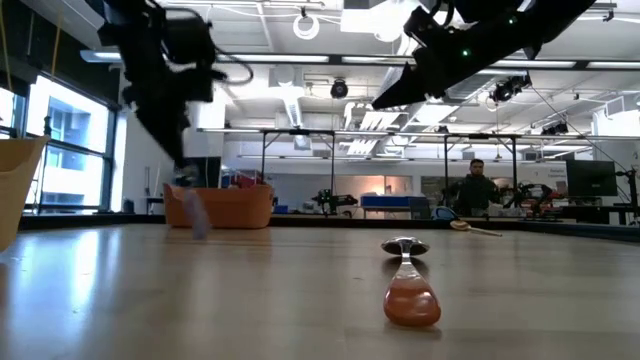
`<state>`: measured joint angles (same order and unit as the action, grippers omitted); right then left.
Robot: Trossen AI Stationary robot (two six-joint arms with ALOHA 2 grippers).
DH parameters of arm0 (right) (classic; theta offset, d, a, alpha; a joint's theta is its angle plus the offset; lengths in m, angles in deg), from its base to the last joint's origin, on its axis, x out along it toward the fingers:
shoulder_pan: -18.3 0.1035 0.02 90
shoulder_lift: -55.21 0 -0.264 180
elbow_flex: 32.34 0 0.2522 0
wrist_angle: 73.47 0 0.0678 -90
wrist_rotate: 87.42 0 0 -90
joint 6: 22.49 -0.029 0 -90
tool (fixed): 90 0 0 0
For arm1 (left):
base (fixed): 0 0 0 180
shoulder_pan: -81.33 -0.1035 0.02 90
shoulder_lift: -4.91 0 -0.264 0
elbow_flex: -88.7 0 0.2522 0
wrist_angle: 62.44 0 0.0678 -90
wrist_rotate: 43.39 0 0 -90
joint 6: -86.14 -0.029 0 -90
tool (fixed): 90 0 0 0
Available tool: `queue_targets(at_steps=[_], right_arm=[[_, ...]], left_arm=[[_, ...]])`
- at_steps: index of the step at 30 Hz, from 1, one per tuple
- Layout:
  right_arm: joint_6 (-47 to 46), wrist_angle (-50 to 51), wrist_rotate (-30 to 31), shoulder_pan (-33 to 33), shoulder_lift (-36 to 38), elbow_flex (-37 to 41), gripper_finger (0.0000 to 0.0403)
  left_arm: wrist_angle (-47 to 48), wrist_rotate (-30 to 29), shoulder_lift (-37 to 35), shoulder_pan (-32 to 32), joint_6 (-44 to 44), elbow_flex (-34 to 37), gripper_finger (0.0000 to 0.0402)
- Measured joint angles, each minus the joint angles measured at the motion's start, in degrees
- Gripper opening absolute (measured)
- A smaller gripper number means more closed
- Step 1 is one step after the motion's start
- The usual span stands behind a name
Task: Sort silverware by color (type)
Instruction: Put the purple spoon into the green bin
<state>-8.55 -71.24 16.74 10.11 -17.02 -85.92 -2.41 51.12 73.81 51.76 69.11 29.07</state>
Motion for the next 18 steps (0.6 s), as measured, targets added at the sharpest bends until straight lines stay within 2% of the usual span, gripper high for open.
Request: queue_targets(at_steps=[5,10,13,18], right_arm=[[-6.19,3.37,0.18,2.05,0.0,0.28,0.0],[-15.78,-0.25,-1.73,5.2,-2.98,2.62,0.0004],[-16.93,-4.71,-0.94,7.24,-6.44,2.84,0.0029],[-19.65,-8.93,-0.89,8.72,-12.07,-0.31,0.0106]], left_arm=[[-13.99,-0.09,-4.56,3.77,11.54,1.64,0.0001],[-29.65,-0.14,-5.11,8.77,15.13,5.18,0.0001],[-37.51,-0.6,-5.11,11.38,15.94,7.3,0.0001],[-45.75,-5.08,-5.11,15.44,16.46,9.46,0.0001]])
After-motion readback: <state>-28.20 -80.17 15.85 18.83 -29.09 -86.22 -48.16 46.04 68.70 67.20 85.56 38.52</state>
